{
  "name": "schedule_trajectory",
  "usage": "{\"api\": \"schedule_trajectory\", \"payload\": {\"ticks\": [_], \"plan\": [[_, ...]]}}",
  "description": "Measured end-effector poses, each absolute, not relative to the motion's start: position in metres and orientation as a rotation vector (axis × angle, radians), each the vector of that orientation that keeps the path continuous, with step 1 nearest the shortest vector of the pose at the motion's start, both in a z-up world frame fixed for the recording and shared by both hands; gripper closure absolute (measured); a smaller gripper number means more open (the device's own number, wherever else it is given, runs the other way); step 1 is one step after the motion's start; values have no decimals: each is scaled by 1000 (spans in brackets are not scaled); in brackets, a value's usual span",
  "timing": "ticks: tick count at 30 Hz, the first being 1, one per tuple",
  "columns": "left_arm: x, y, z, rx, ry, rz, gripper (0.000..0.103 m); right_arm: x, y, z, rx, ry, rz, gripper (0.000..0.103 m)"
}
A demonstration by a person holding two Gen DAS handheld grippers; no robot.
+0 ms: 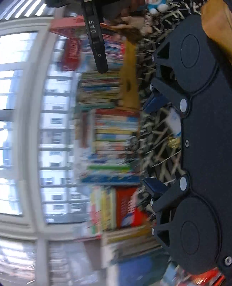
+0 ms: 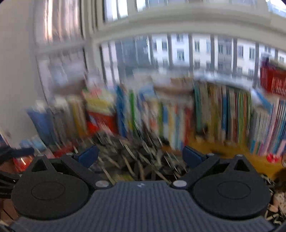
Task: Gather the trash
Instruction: 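Move both open grippers back toward the snack pile on the bed, then grasp the small gold packet with the left gripper while the right grasps the clear bread bag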
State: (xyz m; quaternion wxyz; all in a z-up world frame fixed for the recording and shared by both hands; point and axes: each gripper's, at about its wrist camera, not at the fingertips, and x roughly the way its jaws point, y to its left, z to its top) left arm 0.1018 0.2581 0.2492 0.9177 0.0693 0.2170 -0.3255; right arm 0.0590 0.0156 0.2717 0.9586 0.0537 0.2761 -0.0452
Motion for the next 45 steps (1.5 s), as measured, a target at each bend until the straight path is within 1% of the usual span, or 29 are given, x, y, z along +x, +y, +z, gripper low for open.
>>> {"api": "schedule_trajectory", "payload": {"ticks": [4,6,7,8,10,12,13,15,18,21,26,28,30,31,33,36,38,40,41,42,43,45], "plan": [[130,221,183,153,571,-664,24,81,12,195,-36,698,-115,0],[146,205,151,166,655,-656,24,92,15,151,-97,795,-128,0],[151,199,137,173,688,-653,25,94,16,131,-114,823,-124,0],[157,192,124,189,718,-652,27,91,17,116,-120,836,-109,0],[162,186,102,217,738,-676,27,87,17,88,-103,852,-71,0],[169,177,86,254,757,-708,29,86,19,71,-111,881,-31,0],[173,171,79,273,770,-714,32,83,20,67,-108,880,-6,0],[179,166,68,289,802,-703,33,81,18,62,-61,854,37,0],[191,162,59,221,854,-686,33,87,10,54,33,842,90,0],[203,162,55,150,879,-643,36,97,4,50,77,803,125,3],[213,159,47,82,911,-618,47,119,-7,42,124,784,238,7],[214,156,43,83,918,-623,49,124,-7,40,125,785,275,7],[214,152,39,86,932,-632,52,125,-7,38,128,784,303,7],[214,151,37,83,943,-629,55,126,-6,37,129,785,306,8],[214,150,35,76,949,-612,57,126,-7,35,134,789,311,8],[215,151,34,57,949,-604,66,126,-6,32,142,793,303,13],[213,151,35,64,937,-597,69,126,-5,29,140,794,300,18],[210,151,36,83,920,-598,71,127,-2,27,122,799,301,30],[208,151,36,91,917,-601,72,127,-1,26,109,799,303,34],[207,152,37,96,914,-602,72,126,1,26,95,799,308,40],[205,152,37,102,909,-600,72,126,2,26,77,799,313,42],[202,154,39,103,903,-597,73,123,5,27,48,787,313,43]]}}
